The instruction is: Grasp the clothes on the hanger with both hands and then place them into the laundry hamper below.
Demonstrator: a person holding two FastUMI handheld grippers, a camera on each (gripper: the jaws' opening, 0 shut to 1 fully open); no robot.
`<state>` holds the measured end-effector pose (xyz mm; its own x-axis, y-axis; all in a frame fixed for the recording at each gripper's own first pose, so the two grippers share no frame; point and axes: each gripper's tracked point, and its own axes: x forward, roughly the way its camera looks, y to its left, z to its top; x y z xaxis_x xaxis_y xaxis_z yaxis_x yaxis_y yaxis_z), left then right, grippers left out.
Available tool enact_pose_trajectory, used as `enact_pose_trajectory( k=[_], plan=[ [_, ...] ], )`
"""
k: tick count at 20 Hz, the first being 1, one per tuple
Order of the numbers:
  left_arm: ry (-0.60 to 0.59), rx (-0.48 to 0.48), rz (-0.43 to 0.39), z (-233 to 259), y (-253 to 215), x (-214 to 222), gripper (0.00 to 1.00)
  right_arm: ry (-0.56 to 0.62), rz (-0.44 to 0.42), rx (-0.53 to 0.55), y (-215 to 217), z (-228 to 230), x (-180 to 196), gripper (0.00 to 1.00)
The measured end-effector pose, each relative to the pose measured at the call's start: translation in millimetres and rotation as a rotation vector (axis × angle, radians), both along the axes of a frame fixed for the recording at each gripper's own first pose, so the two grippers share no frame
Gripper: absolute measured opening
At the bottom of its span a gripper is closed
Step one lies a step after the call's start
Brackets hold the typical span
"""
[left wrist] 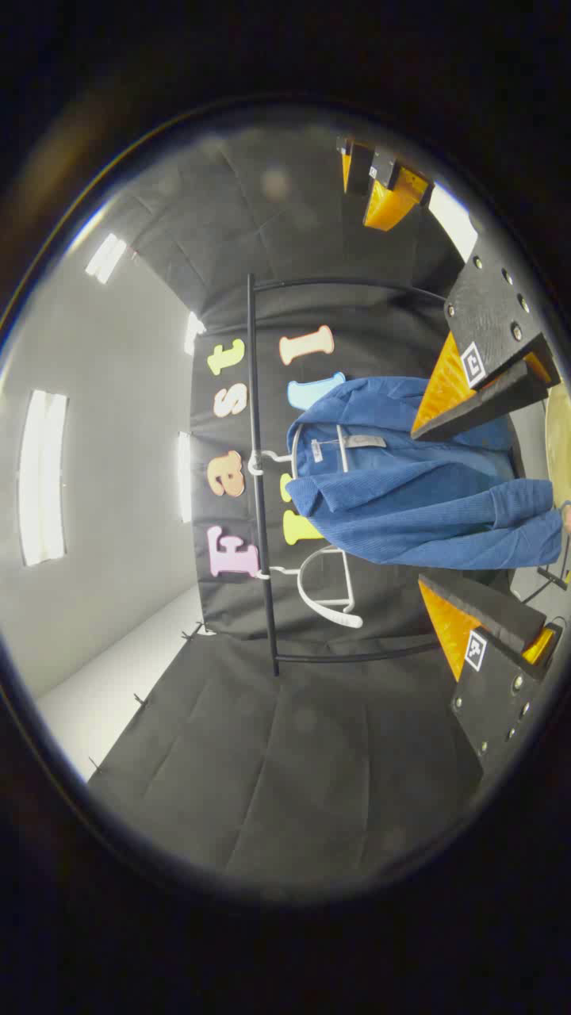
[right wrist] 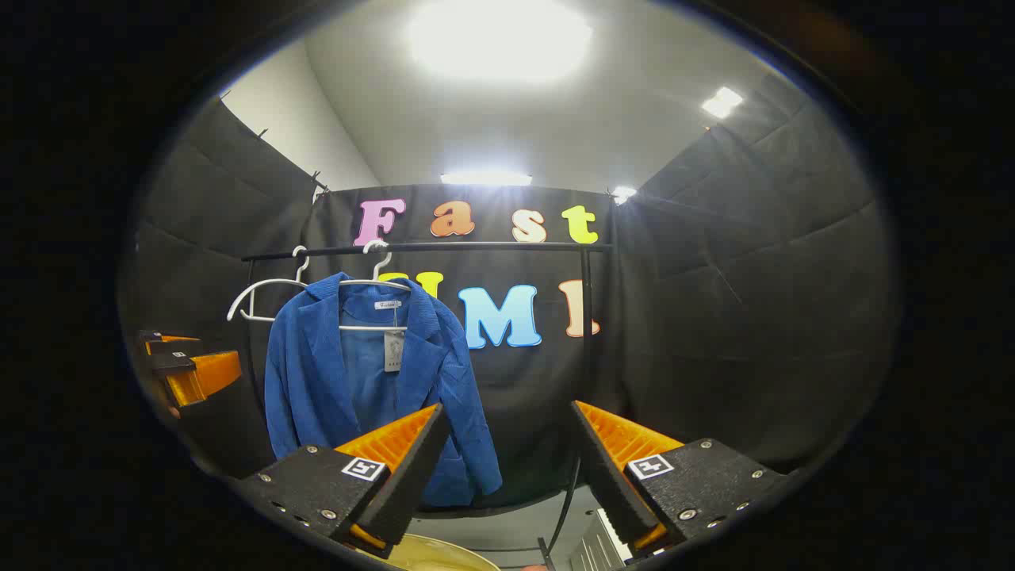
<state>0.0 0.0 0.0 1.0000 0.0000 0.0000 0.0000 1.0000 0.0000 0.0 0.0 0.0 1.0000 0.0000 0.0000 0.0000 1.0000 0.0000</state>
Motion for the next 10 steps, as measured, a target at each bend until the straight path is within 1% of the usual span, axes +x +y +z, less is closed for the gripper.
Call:
enact_pose_trajectory(
  k=[10],
  plan=[
    [0.001, -0.01, 0.018, -5.5, 9.9, -3.0, 0.93, -0.001, -0.011, 0.002, 1.2, -1.3, 0.5, 0.95]
  ],
)
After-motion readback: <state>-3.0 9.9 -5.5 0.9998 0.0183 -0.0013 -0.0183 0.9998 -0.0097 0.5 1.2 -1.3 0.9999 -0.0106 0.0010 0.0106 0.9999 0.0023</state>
